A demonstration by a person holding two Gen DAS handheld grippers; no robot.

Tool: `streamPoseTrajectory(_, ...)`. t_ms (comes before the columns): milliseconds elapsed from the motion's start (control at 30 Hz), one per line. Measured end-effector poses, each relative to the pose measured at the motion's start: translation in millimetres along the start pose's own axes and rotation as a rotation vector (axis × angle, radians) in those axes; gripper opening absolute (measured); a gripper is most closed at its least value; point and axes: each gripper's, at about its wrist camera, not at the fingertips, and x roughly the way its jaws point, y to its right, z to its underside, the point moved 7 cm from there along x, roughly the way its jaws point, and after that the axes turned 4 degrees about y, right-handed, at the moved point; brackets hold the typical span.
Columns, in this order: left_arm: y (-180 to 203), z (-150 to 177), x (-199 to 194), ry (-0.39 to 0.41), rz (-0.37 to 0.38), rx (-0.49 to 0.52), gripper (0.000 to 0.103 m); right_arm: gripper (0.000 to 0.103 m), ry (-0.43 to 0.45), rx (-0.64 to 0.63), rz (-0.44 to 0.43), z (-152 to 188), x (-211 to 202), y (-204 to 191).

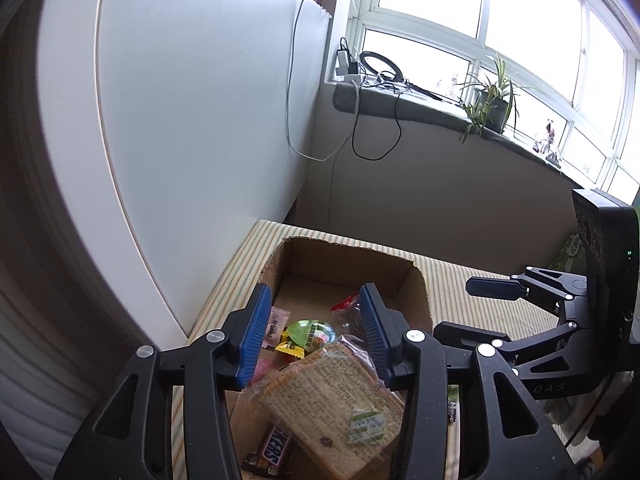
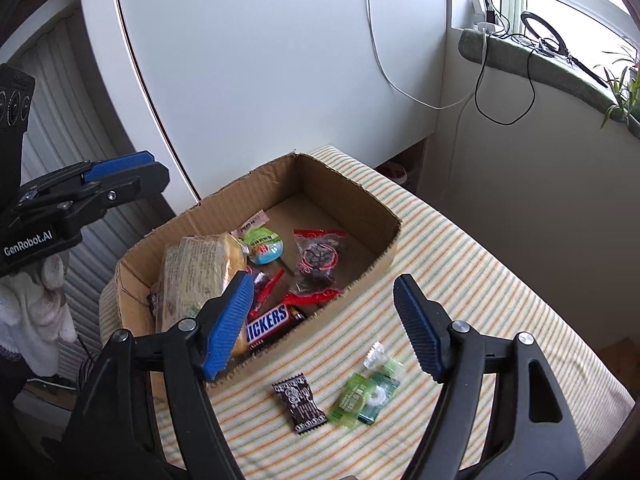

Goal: Organize snacks
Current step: 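Move both tools back toward the black and green candies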

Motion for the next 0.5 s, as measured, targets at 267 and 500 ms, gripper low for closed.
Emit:
streamPoseTrajectory(267,21.3,8.1,-21.7,0.019,0.022,0.014,0.046,0.075,-0.033,0.064,0.051,34.1,-12.5,43.4)
streamPoseTrajectory(500,37.9,23.2,-42.6,0.027,0.039,0.011,0.046,0.075,-0.064,0.08,0.039,48.7,-11.5,57.3)
